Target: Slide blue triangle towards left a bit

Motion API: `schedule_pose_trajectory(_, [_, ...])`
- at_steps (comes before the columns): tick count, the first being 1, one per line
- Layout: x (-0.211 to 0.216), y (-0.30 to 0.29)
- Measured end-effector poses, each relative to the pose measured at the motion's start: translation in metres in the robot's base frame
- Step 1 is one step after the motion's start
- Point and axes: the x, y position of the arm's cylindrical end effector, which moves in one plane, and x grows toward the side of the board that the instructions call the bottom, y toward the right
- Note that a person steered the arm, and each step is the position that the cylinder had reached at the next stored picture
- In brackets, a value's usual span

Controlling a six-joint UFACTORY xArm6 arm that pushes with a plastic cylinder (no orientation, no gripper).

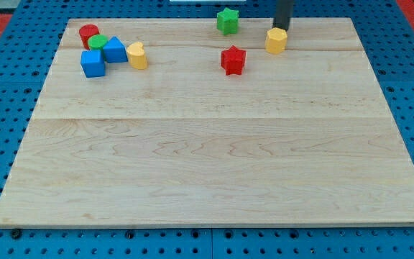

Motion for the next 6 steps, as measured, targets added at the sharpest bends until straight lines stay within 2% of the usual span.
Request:
schedule_pose_trajectory(1, [-0.009, -0.004])
schedule_pose_trajectory(2, [-0.029, -0.046])
schedule_pose_trajectory(3, [-0.027, -0.102])
schedule_pose_trajectory(4, [0.013, -0.205])
schedule_pose_trajectory(5, [0.073, -0.288])
schedule_pose_trajectory(6, [0.064, -0.327])
